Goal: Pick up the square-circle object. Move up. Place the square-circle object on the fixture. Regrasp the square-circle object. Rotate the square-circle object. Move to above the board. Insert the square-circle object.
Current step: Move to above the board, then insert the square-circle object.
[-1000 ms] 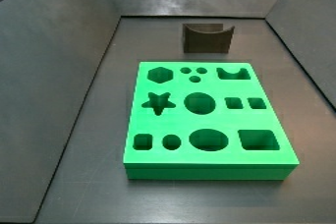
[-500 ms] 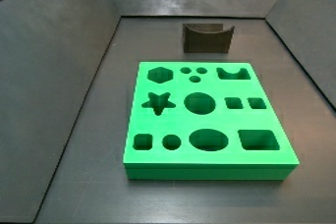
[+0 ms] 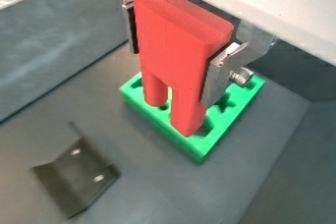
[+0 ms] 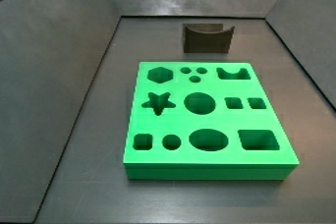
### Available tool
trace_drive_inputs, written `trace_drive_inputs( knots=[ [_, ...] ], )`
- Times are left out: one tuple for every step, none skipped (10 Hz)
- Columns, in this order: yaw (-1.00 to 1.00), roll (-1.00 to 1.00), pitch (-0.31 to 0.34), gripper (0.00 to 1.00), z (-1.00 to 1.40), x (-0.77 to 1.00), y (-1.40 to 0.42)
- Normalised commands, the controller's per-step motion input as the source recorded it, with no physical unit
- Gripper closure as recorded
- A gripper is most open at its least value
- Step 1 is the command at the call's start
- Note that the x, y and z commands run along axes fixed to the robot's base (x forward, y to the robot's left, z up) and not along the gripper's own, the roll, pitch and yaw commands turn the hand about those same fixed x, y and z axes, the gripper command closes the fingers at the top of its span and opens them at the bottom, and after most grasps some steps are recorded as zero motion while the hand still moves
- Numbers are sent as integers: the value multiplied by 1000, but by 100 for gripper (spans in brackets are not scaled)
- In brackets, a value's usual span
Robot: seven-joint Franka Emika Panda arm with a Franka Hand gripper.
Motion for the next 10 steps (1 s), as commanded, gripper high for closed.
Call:
trace_drive_inputs(
  knots=[
    [-7,-31,255,100,0,160,-1000],
    [4,10,161,100,10,164,-1000],
    [5,0,133,100,13,174,-1000],
    [12,1,124,100,14,194,-1000],
    [9,14,129,100,25,224,-988],
    [9,27,135,100,25,191,-677],
    [5,35,138,100,24,167,-481],
    [7,56,111,100,22,106,-219],
    [10,64,99,100,18,88,-171],
    [0,-6,0,100,-17,0,0]
  ],
)
